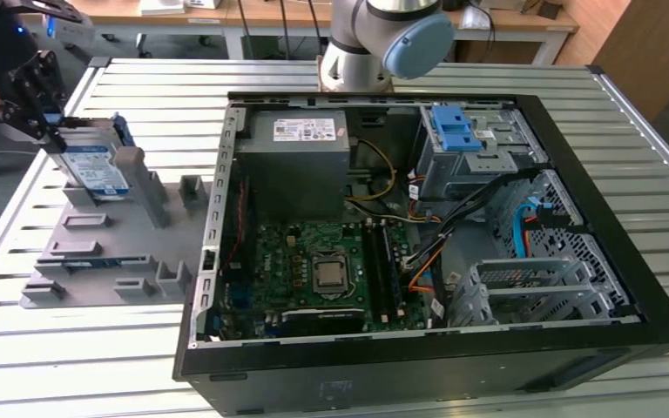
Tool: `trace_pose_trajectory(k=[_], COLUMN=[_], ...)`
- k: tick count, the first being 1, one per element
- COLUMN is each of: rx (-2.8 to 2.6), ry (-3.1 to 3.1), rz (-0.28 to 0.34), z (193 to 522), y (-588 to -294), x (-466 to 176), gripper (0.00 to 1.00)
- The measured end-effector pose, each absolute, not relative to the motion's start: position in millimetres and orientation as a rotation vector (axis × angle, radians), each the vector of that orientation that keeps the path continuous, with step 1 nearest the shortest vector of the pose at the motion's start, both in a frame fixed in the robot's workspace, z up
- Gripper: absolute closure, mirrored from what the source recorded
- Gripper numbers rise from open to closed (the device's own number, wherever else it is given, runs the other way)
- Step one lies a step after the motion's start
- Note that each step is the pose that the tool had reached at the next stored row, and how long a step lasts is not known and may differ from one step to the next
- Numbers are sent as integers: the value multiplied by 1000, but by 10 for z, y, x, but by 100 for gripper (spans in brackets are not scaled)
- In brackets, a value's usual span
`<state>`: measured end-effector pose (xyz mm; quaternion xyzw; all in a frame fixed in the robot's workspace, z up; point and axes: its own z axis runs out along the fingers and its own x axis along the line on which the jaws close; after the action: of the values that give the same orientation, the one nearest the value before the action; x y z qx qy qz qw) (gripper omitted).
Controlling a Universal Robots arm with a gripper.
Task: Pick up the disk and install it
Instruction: 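Pick up the disk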
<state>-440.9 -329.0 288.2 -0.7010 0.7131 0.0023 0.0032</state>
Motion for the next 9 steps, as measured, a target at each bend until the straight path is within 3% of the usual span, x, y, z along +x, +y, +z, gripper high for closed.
trace_pose_trajectory(k=[9], rx=[-2198], ry=[2236], rz=[7], z=[3009], y=[-3289], x=[-4409], gripper=[63])
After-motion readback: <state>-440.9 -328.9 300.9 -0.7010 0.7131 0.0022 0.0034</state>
